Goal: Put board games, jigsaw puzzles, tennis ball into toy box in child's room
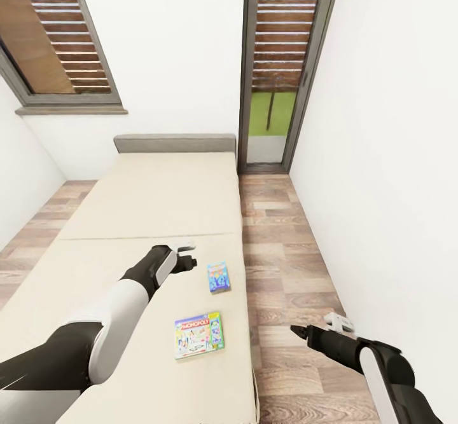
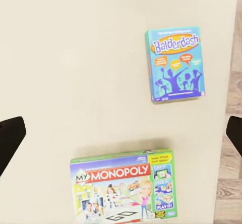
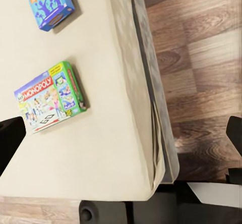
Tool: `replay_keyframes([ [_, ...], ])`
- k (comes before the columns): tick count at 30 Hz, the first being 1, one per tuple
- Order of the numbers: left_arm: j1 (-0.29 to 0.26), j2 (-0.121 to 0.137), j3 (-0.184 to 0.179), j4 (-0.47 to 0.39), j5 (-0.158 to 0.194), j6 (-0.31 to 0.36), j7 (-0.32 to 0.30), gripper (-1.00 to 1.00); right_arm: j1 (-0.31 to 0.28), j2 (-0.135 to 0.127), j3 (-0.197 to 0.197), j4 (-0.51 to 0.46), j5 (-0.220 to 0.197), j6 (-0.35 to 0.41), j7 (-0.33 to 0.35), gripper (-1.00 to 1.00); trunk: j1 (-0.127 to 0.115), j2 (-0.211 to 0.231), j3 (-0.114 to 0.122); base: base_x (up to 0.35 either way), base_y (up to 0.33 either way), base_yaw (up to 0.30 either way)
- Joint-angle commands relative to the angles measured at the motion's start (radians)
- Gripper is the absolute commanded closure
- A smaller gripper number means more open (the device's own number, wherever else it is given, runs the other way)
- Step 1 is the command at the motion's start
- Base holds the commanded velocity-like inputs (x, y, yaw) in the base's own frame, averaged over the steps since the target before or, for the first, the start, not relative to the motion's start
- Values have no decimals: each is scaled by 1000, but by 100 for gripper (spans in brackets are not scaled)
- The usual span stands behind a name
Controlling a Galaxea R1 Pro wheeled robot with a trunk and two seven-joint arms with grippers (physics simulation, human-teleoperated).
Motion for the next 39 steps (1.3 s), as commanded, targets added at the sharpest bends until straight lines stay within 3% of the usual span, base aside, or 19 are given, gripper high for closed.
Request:
replay_keyframes([
  [1, -1, -2, 5, -2, 10, 4, 8, -100, -1, -1, -6, -1, 7, 5, 11, -100, 0, -2, -3, 0, 0, 0],
  [10, -1, -8, 5, -2, 10, 9, 9, -100, -1, -16, -31, -1, 2, 7, 13, -100, 0, -2, -18, 0, 0, 0],
  [39, -1, -12, 2, 0, 4, 5, 10, -100, -1, -18, -34, 1, 3, 5, 11, -100, 0, -2, -65, 0, 0, 0],
])
